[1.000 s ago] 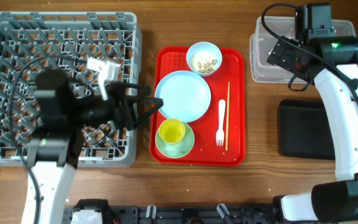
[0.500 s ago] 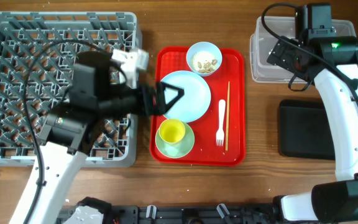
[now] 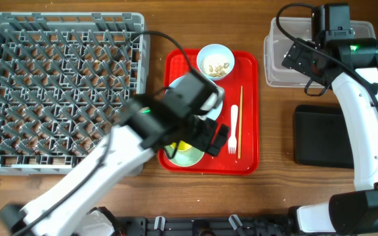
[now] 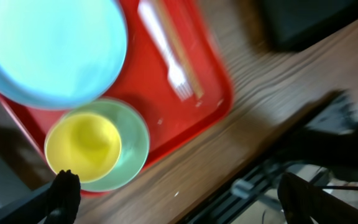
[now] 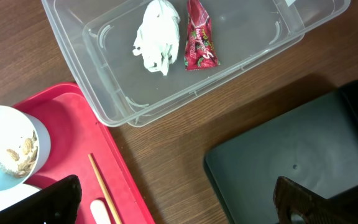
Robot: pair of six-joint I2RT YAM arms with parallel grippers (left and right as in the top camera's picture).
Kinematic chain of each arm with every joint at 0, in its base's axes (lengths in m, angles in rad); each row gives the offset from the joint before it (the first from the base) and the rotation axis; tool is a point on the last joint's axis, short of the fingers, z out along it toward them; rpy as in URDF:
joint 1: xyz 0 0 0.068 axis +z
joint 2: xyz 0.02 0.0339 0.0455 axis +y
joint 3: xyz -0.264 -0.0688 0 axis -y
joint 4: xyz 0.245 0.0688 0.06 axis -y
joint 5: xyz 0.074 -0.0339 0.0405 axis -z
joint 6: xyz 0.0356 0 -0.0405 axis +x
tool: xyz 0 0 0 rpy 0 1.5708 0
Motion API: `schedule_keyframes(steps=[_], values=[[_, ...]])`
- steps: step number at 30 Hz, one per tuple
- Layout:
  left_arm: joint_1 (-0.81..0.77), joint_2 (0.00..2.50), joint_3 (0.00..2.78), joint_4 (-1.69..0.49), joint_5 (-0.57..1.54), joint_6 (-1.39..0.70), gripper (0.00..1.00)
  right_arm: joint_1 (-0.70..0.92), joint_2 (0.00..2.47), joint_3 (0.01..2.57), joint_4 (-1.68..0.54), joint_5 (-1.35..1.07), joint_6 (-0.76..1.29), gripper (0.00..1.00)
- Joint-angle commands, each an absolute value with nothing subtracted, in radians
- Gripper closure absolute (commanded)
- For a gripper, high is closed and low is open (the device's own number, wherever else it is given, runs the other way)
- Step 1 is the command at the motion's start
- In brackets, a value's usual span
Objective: Sort waste into correct bins and load items into the dishwasher rack
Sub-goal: 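Grasp the yellow cup off the green saucer with left gripper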
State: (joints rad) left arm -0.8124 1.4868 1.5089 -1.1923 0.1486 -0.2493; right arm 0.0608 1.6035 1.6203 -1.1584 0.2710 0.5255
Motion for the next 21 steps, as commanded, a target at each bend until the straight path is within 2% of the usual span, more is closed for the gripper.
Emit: schedule_keyframes(steps=[1,7,9,12,14,17,18,19,21], values=[[-0.843,1.631,1.490,-1.225,-0.077,-0.396,0.00,0.064,1.580,1.617,-1.156,0.292,0.516,0.00],[-0.833,1.769,1.490,-1.225,-0.103,-0.507,0.03,0.064,1.580,1.617,-1.156,0.292,0.516,0.00],[-0.836,1.788,1.490,-1.227,-0.102,-0.546,0.20,0.064,1.580,1.617,-1.156,0.292,0.516,0.00],[-0.836,1.798,1.490,-1.228,-0.102,-0.593,0.37,0.064,1.580,1.617,-1.156,0.292,0.516,0.00],[-0.836,1.801,1.487,-1.239,-0.102,-0.593,0.43,0.064,1.580,1.617,-1.156,0.292,0.516,0.00],[-0.836,1.801,1.449,-1.242,-0.084,-0.592,0.42,0.064,1.580,1.617,-1.156,0.292,0.516,0.00],[-0.836,1.801,1.429,-1.231,-0.077,-0.592,0.35,0.064,1.580,1.617,-1.155,0.292,0.516,0.00],[-0.836,1.801,1.417,-1.225,-0.076,-0.592,0.33,0.064,1.580,1.617,-1.156,0.292,0.516,0.00],[-0.838,1.801,1.388,-1.208,-0.076,-0.592,0.34,0.064,1.580,1.617,-1.155,0.292,0.516,0.00]])
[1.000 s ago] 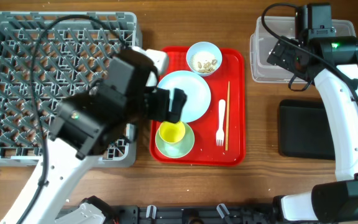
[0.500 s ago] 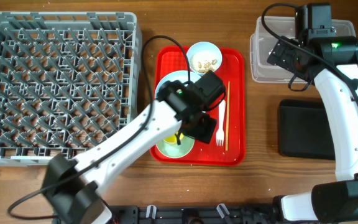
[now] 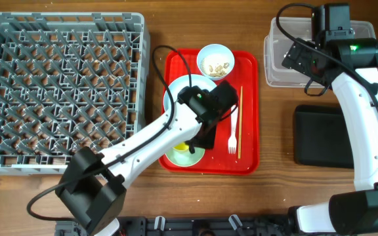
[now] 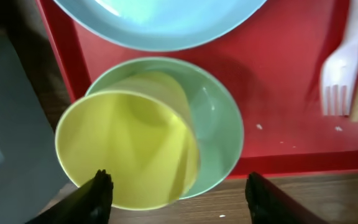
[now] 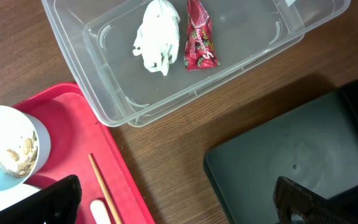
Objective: Sort waste into correct bins and load items into the dishwasher rack
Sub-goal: 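Grasp the yellow cup off the green saucer with left gripper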
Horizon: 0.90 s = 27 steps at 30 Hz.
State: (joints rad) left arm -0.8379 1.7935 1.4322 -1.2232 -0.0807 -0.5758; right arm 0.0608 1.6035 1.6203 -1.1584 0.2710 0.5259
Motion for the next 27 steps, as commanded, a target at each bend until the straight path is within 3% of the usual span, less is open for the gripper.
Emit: schedule_keyframes(steps=[1,2,17,23,25,27], values=[[-0.839,1.801,1.380,-1.204,-0.076,-0.592,0.44,0.064,1.580,1.617,-1.155,0.292,0.516,0.00],[-0.839,1.801,1.370,-1.198,-0.076,-0.592,0.49,0.064,1.580,1.617,-1.155,0.292,0.516,0.00],[-0.839,1.801,1.210,-0.993,-0.081,-0.584,0.56,0.064,1.580,1.617,-1.155,0.292,0.516,0.00],[-0.839,1.801,1.210,-0.956,-0.081,-0.584,0.67,0.064,1.580,1.617,-1.155,0.292,0.516,0.00],[-0.839,1.801,1.210,-0.949,-0.081,-0.584,0.80,0.064,1.580,1.617,-1.155,0.292,0.516,0.00],[-0.839,1.801,1.210,-0.949,-0.081,-0.584,0.85,0.064,1.580,1.617,-1.155,0.292,0.517,0.00]])
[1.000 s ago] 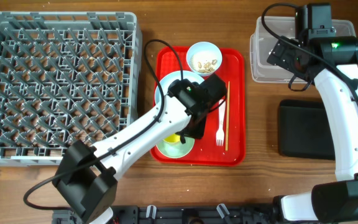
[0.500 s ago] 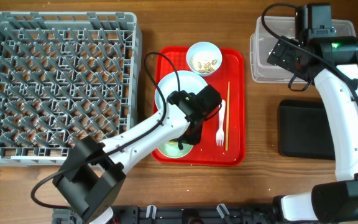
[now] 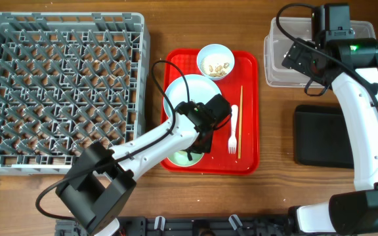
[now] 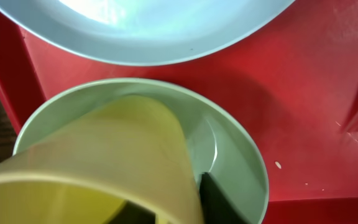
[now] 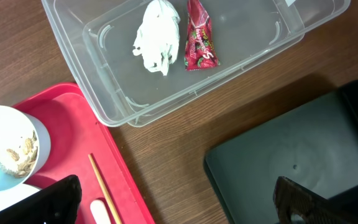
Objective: Sort waste into correct bins and load items into the dishwasher rack
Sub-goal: 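Grasp the yellow cup off the green saucer with left gripper, then carry the yellow cup with left gripper and set it in the rack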
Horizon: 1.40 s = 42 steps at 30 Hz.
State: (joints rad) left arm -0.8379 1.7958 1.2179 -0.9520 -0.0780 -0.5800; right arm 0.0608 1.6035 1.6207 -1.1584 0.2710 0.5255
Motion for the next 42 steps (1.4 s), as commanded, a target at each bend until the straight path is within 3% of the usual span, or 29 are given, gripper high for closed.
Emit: schedule_keyframes(steps=[1,2,3,4,6,10,12,13,17,21,42], values=[[-0.839,1.802,1.210,-0.949,-0.081,-0.584,0.80,0.064,1.580,1.617,-1.155,0.292,0.516,0.00],[-0.839,1.803,1.210,-0.949,-0.081,-0.583,0.69,0.064,1.580,1.617,-1.155,0.292,0.516,0.00],[-0.839,1.803,1.210,-0.949,-0.080,-0.580,0.46,0.064,1.580,1.617,-1.155,0.292,0.516,0.00],[-0.840,1.806,1.210,-0.949,-0.081,-0.580,0.53,0.064,1.580,1.617,-1.155,0.292,0.516,0.00],[-0.839,1.813,1.210,-0.949,-0.081,-0.580,0.96,0.064,1.580,1.617,-1.155,0.292,0.516,0.00],[-0.839,1.821,1.210,-0.935,-0.080,-0.580,0.92,0.064,1.580,1.617,-1.155,0.292,0.516,0.00],[-0.840,1.822,1.210,-0.929,-0.080,-0.580,0.83,0.064,1.580,1.617,-1.155,0.292,0.516,0.00],[-0.840,1.822,1.210,-0.929,-0.080,-0.580,0.73,0.064,1.580,1.617,-1.155,0.292,0.516,0.00],[-0.839,1.822,1.210,-0.929,-0.080,-0.554,0.66,0.064,1.580,1.617,-1.155,0.292,0.516,0.00],[-0.839,1.822,1.210,-0.925,-0.080,-0.554,0.96,0.064,1.580,1.617,-1.155,0.292,0.516,0.00],[-0.841,1.818,1.385,-1.095,-0.226,-0.570,0.96,0.064,1.580,1.617,-1.152,0.292,0.516,0.00]])
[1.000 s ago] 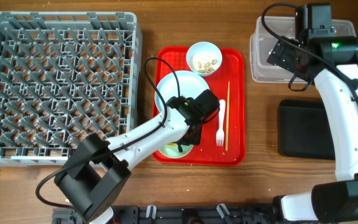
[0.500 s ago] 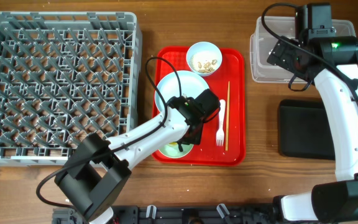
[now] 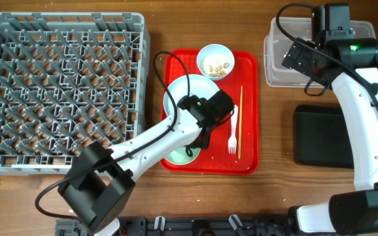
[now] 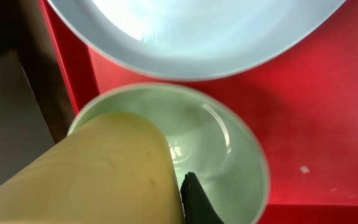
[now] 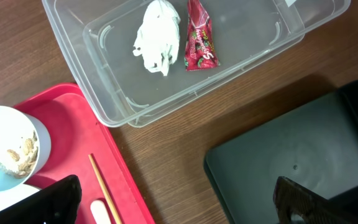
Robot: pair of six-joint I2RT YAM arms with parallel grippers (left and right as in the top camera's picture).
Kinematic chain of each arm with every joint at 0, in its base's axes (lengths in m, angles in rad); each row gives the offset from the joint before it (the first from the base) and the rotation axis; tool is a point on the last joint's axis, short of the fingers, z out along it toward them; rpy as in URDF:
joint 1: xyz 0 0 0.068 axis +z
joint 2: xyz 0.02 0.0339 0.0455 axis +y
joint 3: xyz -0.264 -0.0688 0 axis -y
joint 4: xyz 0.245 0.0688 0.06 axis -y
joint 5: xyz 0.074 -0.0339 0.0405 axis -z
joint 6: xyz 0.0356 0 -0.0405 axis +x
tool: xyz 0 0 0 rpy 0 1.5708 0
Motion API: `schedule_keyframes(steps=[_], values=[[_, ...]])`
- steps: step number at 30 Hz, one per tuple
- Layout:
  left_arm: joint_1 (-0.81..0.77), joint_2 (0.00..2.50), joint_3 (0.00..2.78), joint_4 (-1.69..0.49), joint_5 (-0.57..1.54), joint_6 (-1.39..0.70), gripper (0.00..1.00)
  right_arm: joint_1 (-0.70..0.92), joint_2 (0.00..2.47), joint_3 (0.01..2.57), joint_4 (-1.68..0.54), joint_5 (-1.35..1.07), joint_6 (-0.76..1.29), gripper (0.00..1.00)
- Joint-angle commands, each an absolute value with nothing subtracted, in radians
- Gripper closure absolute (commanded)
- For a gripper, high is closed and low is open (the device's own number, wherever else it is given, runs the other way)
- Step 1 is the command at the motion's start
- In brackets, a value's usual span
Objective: Sort waste into correct bins and load items into the dishwasher rack
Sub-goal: 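Carry the yellow cup with left gripper and set it in the rack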
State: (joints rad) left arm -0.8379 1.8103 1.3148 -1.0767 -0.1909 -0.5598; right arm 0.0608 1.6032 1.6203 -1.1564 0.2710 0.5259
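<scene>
A yellow cup (image 4: 86, 177) fills the lower left of the left wrist view, tipped so its outer side shows, with my left gripper (image 4: 166, 202) shut on its wall; only one dark finger (image 4: 194, 199) shows. Just under it sits the green bowl (image 4: 235, 149), and beyond that the pale blue plate (image 4: 191, 31), both on the red tray (image 3: 248, 154). From overhead the left gripper (image 3: 203, 128) hides the cup. My right gripper (image 5: 179, 208) hangs open, wide, above the table's right side near the clear bin (image 5: 241, 74), which holds a white wad (image 5: 157, 37) and a red wrapper (image 5: 199, 40).
The grey dishwasher rack (image 3: 61, 92) fills the left of the table. On the tray lie a white bowl of food scraps (image 3: 215, 61), a white fork (image 3: 232, 134) and a chopstick (image 3: 239, 121). A black bin (image 3: 320, 134) sits at the right.
The yellow cup has come up and tipped in my left gripper, baring more of the green bowl's inside. The gripper sits slightly farther up the tray. The right arm has not moved.
My left arm was over the tray, open, with the yellow cup standing in the green bowl. Then its open fingers straddled the cup. Then it was down close with a finger at the cup's wall, and now it grips the tipped cup. The right arm stayed put.
</scene>
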Motion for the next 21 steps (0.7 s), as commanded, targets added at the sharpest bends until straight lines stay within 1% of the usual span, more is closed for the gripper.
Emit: schedule_keyframes(steps=[1,6,10,13,17,18,20,21], values=[[-0.841,1.817,1.405,-1.106,-0.225,-0.570,0.96,0.064,1.580,1.617,-1.152,0.292,0.516,0.00],[-0.840,1.788,1.514,-1.176,-0.224,-0.578,0.96,0.064,1.580,1.617,-1.152,0.292,0.516,0.01],[-0.812,1.728,1.592,-1.237,-0.363,-0.586,0.96,0.064,1.580,1.617,-1.152,0.292,0.516,0.00],[-0.709,1.665,1.604,-1.238,-0.378,-0.611,0.96,0.064,1.580,1.617,-1.152,0.292,0.516,0.00],[-0.532,1.621,1.604,-1.204,-0.255,-0.622,0.96,0.064,1.580,1.617,-1.152,0.292,0.516,0.00],[-0.460,1.614,1.604,-1.178,-0.184,-0.621,0.96,0.064,1.580,1.617,-1.152,0.292,0.516,0.01],[-0.372,1.612,1.604,-1.141,-0.082,-0.620,0.96,0.064,1.580,1.617,-1.152,0.292,0.516,0.00],[-0.301,1.612,1.604,-1.107,0.014,-0.611,0.96,0.064,1.580,1.617,-1.152,0.292,0.516,0.00]])
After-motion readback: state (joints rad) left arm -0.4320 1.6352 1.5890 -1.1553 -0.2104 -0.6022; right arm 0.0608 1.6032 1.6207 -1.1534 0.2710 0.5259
